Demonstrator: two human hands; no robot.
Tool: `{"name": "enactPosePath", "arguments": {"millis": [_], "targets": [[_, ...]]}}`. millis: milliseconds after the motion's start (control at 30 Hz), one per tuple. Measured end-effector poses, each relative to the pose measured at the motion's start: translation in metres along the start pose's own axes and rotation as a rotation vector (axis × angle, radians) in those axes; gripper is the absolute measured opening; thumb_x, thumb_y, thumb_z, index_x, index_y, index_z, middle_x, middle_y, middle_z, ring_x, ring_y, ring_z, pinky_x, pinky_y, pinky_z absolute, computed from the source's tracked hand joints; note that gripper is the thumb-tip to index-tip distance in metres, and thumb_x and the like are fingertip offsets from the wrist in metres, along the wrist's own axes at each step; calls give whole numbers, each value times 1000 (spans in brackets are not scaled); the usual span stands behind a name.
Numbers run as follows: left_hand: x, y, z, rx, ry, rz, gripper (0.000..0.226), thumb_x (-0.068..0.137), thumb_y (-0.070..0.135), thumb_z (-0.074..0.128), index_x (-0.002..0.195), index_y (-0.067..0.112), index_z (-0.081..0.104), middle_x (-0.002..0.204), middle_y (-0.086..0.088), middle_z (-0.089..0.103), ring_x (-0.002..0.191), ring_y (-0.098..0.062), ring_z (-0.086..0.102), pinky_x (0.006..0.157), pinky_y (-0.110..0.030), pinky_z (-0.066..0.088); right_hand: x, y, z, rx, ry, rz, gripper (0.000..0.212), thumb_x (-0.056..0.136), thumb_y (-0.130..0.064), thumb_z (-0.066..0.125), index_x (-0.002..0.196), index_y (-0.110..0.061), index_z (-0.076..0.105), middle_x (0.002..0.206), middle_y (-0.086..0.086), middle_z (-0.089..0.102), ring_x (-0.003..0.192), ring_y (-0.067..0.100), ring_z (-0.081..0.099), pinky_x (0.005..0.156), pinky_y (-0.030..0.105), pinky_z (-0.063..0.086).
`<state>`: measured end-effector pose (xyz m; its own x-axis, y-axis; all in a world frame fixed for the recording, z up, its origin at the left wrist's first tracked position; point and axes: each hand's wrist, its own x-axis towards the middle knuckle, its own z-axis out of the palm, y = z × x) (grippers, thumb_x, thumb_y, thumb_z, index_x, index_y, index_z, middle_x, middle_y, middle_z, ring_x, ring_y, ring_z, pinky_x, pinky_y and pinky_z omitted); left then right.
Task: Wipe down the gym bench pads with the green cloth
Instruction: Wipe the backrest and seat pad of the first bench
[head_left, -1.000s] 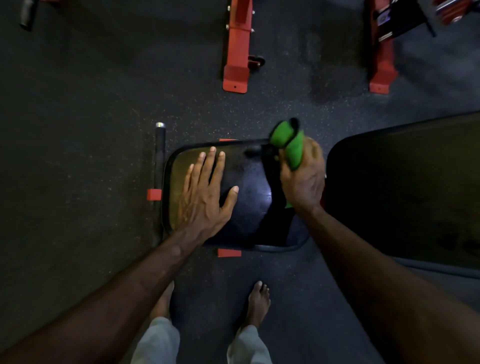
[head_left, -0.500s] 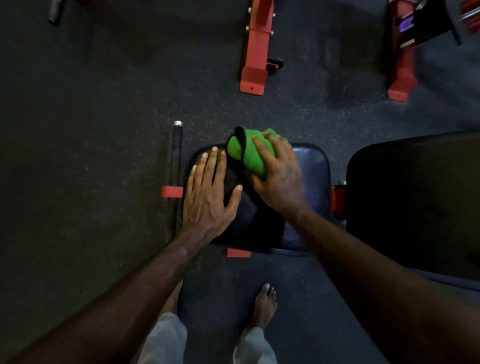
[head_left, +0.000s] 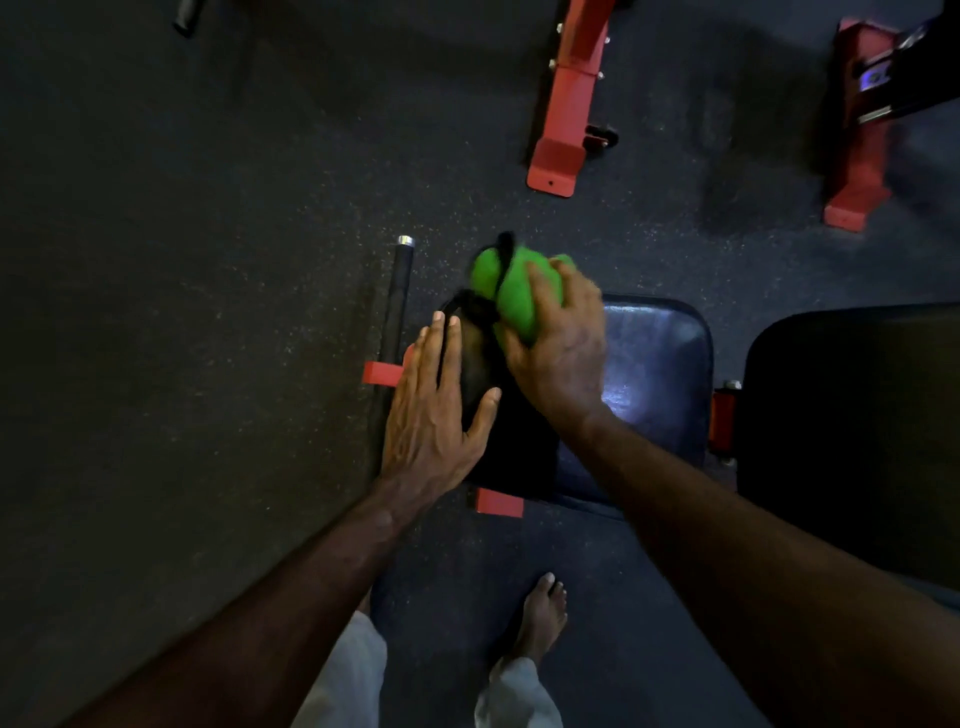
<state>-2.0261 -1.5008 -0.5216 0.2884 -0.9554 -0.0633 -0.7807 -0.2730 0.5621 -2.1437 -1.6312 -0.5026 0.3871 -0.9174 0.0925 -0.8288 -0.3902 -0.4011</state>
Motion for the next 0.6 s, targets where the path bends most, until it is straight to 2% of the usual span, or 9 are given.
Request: {"name": "enactPosePath", "arguments": {"millis": [67, 100, 200, 233, 367, 433, 500, 533, 600], "targets": [[-3, -2, 2, -24, 10, -5, 84, 102, 48, 51, 163, 4, 16, 172, -13, 12, 158, -27, 16, 127, -46, 22, 3, 7, 0, -17, -111, -253, 70, 86, -49, 68, 147, -16, 55, 148, 18, 51, 130, 39, 50, 115, 50, 39], [-4, -2, 2, -32, 13, -10, 84, 102, 48, 51, 163, 3, 15, 172, -14, 12, 159, -26, 15, 126, -46, 23, 9, 12, -2, -23, -111, -244, 71, 87, -52, 67, 147, -17, 54, 147, 16, 53, 128, 37, 53, 112, 50, 41], [-12, -5, 4, -71, -3, -49, 85, 104, 54, 45, 165, 8, 6, 173, -9, 6, 160, -21, 9, 129, -36, 17, 9, 4, 3, 30, 0, 85, 70, 84, -51, 65, 145, -18, 53, 144, 13, 53, 125, 35, 54, 107, 50, 45], [-15, -6, 5, -95, -9, -69, 85, 104, 55, 43, 165, 10, 5, 173, -9, 6, 160, -20, 9, 128, -32, 16, 4, -7, 6, 20, 9, 86, 70, 84, -50, 66, 145, -17, 53, 145, 16, 52, 127, 38, 52, 110, 51, 44], [-29, -3, 12, -173, 22, -179, 79, 101, 51, 42, 158, -1, 27, 164, -23, 30, 151, -33, 33, 124, -27, 23, -11, -5, 6, -49, -144, -393, 69, 90, -45, 71, 150, -18, 52, 154, 19, 48, 136, 43, 48, 120, 52, 34], [-35, -2, 12, -262, 52, -217, 74, 103, 42, 41, 160, -2, 24, 167, -19, 27, 154, -26, 27, 123, -15, 11, -9, 3, 4, -13, -72, -244, 69, 88, -43, 74, 149, -17, 53, 154, 17, 48, 137, 39, 49, 118, 51, 37], [-39, -5, 12, -363, 54, -202, 73, 103, 41, 38, 162, 1, 20, 170, -13, 21, 157, -19, 20, 124, -17, 10, -21, -10, 7, 30, -22, -5, 70, 87, -39, 74, 150, -17, 51, 156, 17, 45, 140, 39, 44, 119, 52, 36], [-41, -7, 12, -397, 51, -205, 72, 103, 42, 37, 161, 1, 22, 169, -13, 24, 157, -20, 22, 125, -20, 14, -31, -21, 9, -3, -39, -22, 71, 87, -39, 71, 151, -17, 49, 157, 18, 43, 142, 41, 41, 121, 53, 32], [-47, -12, 15, -421, 63, -253, 72, 101, 43, 37, 157, -2, 33, 163, -20, 35, 152, -27, 34, 123, -20, 18, -48, -28, 10, -41, -149, -249, 71, 88, -42, 64, 153, -19, 48, 158, 19, 42, 144, 44, 38, 122, 56, 29]]}}
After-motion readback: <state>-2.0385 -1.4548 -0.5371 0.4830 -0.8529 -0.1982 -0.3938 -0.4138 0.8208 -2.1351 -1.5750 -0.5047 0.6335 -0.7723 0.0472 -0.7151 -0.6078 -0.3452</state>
